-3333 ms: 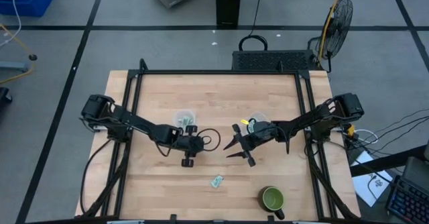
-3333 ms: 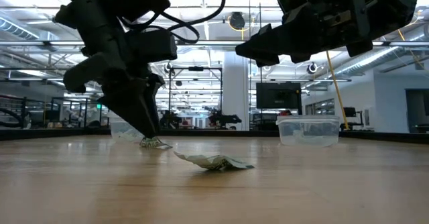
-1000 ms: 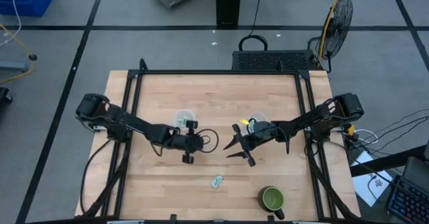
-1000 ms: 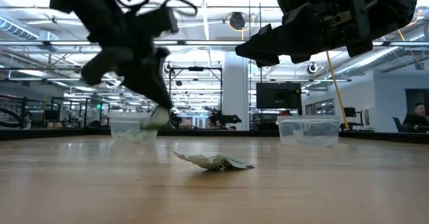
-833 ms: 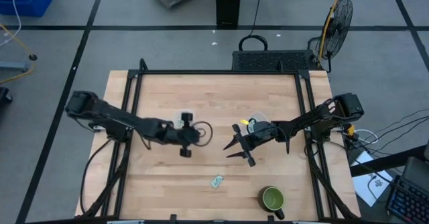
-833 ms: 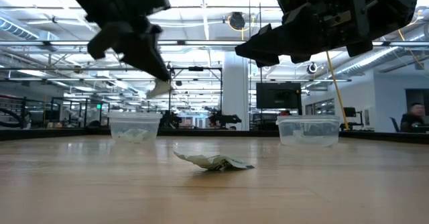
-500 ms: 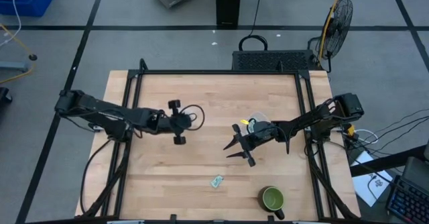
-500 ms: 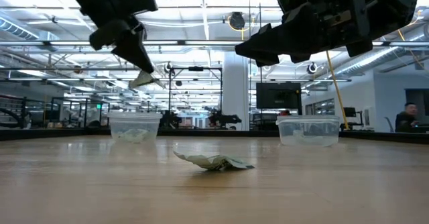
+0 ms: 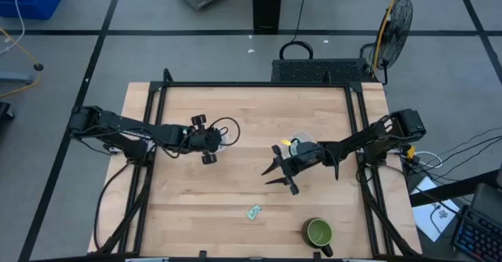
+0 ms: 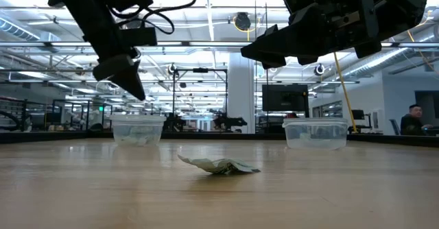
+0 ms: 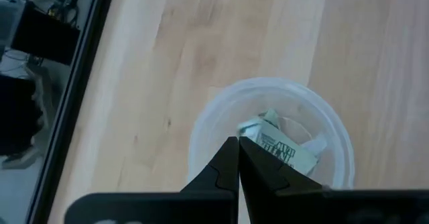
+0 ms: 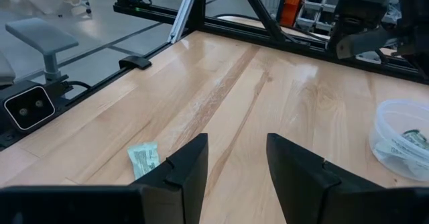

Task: Pick and place Stevia / Truvia into bins
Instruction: Put the green stevia packet into the left transparent container, then put the white stevia packet into the right transparent container

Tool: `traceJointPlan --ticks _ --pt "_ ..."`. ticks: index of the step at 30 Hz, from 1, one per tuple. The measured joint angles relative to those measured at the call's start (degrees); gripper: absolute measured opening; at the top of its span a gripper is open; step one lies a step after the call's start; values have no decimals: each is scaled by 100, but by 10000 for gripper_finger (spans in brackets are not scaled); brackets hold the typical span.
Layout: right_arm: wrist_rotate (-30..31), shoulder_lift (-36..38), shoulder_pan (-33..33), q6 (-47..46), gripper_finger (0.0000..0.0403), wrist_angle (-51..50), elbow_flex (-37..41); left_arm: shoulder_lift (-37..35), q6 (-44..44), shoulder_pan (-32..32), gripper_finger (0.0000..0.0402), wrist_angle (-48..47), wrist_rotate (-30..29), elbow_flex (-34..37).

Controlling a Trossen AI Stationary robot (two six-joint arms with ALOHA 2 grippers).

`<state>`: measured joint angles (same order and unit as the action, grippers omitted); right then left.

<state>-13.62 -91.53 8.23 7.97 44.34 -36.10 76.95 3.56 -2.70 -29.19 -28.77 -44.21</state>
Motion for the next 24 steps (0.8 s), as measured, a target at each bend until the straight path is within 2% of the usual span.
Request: traceJointPlan --ticks 11,18,24 --pt "0 0 16 99 146 -26 0 0 165 36 17 382 88 226" --pt "0 0 110 -45 146 86 0 -19 37 -3 17 1082 138 226" --pt "136 -2 310 -247 146 -212 -370 -46 -53 -229 22 1303 430 -114"
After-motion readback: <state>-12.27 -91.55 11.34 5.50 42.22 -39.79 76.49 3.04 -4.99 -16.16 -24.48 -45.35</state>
